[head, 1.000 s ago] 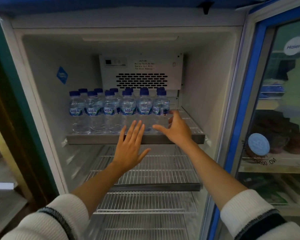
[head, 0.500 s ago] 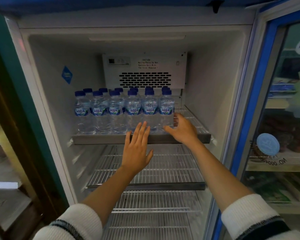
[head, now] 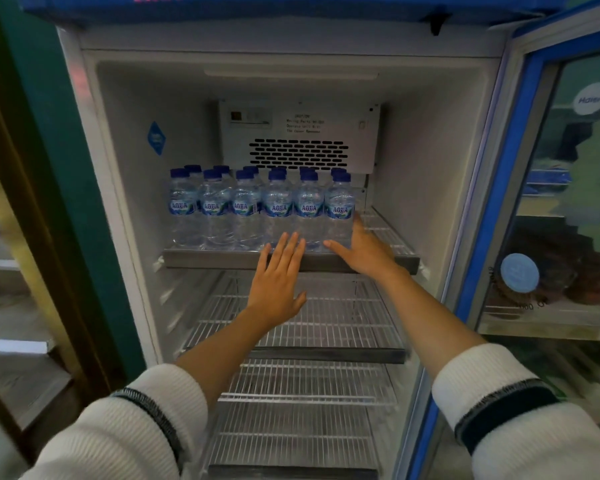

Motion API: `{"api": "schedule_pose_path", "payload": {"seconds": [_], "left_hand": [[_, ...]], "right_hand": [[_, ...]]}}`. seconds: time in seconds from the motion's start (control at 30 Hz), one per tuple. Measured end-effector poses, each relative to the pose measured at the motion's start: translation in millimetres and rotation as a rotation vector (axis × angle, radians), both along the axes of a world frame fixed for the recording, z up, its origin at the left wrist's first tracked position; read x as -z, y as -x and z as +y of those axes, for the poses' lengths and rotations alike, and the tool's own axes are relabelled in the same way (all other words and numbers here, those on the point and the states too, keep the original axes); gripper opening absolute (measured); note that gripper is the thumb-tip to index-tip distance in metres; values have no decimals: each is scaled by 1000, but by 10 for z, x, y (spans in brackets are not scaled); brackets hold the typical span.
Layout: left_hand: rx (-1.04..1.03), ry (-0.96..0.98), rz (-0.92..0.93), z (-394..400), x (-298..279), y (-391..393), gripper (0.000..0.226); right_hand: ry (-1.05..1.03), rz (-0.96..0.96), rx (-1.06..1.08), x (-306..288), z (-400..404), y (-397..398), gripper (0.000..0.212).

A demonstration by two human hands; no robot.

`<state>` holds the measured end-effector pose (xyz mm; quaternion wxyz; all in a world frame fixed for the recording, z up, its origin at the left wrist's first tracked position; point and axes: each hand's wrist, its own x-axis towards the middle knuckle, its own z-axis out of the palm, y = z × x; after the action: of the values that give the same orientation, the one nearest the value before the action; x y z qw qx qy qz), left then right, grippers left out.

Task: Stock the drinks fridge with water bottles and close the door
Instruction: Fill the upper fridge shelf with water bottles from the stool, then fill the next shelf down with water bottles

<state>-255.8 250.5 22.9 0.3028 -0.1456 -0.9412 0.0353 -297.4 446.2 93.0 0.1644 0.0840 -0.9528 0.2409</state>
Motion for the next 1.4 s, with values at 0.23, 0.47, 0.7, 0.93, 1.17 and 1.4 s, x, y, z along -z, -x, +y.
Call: {"api": "schedule_pose_path", "payload": {"seconds": [0.23,0.47,0.7,0.93,1.17,1.4], "left_hand": [[-56,-150,-150,-800,456,-549,101],[-509,-159,-315,-2230,1048,-1786,95],[-871,-366,-457,-3289,1639,-3557,95],[-1184,-525,-589,-3316,2165,-5056,85],[-1471,-754,-655,-2801,2586,-5963,81],[-1730,-1013,-622,-2054,3013,-6311,76]], "right_hand": [[-16,478,40,505,-938,-615,97],[-176,197,-480,1354,-2456,-1244,89],[-280,-83,-828,2134,-3649,-2096,81],[-366,-284,-1133,2878,-4273,-3013,80],[-507,-408,-1441,3234,-4514,-3670,79],[-664,-508,-1677,3516,-4454,-4080,77]]}}
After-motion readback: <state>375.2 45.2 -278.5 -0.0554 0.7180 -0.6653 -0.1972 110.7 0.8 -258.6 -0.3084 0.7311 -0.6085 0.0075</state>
